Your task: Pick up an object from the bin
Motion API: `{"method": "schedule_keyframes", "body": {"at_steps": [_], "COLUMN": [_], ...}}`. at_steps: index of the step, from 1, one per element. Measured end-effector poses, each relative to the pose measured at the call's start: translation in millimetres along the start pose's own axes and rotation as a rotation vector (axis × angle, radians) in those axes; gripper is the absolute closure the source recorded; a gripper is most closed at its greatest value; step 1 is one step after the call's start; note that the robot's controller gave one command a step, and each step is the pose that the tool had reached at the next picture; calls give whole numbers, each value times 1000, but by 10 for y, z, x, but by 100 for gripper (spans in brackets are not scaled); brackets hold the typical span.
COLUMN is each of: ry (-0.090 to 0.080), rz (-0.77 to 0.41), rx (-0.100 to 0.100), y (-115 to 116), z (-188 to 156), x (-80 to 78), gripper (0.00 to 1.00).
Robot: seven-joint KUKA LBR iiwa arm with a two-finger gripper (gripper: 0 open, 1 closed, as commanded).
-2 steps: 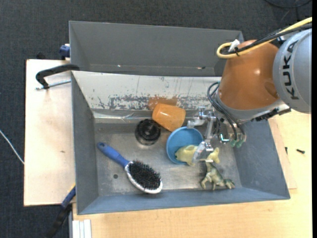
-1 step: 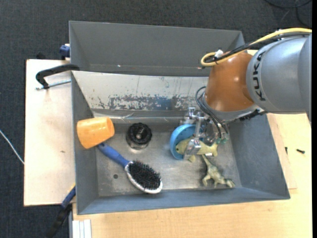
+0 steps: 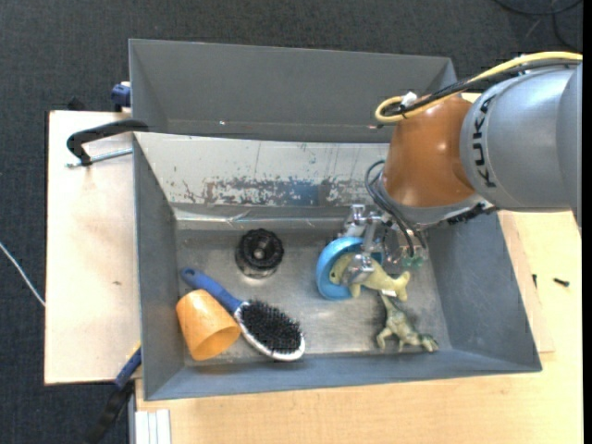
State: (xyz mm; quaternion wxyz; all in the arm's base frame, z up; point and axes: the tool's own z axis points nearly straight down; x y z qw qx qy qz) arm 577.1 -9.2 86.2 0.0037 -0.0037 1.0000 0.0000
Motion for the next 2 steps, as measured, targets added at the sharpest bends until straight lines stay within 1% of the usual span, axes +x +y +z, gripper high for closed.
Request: {"method": "schedule_keyframes", "body": {"at_steps": [1, 2], "ry": [-6, -1], "rz": [4, -125], "rx": [1, 0], "y": [-167, -169], "z": [-1349, -1838], "x": [136, 466], "gripper": [100, 100]}}
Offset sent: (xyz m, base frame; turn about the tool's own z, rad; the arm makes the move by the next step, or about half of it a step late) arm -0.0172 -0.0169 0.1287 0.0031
